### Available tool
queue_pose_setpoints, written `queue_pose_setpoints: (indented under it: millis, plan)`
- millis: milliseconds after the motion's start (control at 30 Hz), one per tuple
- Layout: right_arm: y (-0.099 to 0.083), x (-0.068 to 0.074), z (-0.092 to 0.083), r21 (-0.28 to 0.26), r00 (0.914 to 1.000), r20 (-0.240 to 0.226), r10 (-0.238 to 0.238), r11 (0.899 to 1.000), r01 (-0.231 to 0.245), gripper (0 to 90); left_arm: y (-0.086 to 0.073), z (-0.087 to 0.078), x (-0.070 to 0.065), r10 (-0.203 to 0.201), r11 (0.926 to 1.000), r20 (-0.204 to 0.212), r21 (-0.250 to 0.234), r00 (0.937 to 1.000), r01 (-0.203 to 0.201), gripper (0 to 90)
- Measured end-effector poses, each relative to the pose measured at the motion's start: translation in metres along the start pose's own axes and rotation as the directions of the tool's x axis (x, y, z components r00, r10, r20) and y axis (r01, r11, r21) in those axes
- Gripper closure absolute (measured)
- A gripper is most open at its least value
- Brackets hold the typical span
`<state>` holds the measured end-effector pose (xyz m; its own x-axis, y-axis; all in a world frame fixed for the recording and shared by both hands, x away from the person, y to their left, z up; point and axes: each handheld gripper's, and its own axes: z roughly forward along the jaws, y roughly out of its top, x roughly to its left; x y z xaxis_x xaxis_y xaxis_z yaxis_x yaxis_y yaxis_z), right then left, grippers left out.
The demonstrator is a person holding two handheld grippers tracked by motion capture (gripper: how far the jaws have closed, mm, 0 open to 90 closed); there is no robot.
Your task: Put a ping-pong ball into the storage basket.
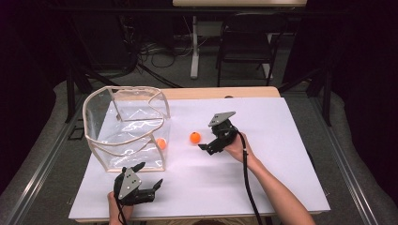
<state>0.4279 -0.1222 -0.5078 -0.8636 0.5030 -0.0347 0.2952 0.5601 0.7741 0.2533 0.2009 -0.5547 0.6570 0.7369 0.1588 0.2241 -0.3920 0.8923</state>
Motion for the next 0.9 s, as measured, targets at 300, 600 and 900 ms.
queue_pose_setpoints:
  millis: [300,600,900]
  plan:
    - [0.011,0.001,0.007,-0.004,0.9999,-0.003,-0.014,1.000,0.014,0.0,0.000,-0.002,0.000,0.001,1.0000,-0.005,-0.003,1.0000,-0.001,16.1]
    - [0.012,-0.002,0.016,0.007,0.9999,-0.010,-0.011,1.000,0.011,0.0,0.000,-0.001,0.000,0.004,1.0000,0.001,-0.002,1.0000,-0.004,16.0]
    - [0.013,-0.002,0.029,0.011,0.9999,-0.014,-0.009,1.000,0.010,0.0,0.000,-0.001,0.000,0.005,1.0000,-0.002,0.000,1.0000,-0.005,16.0]
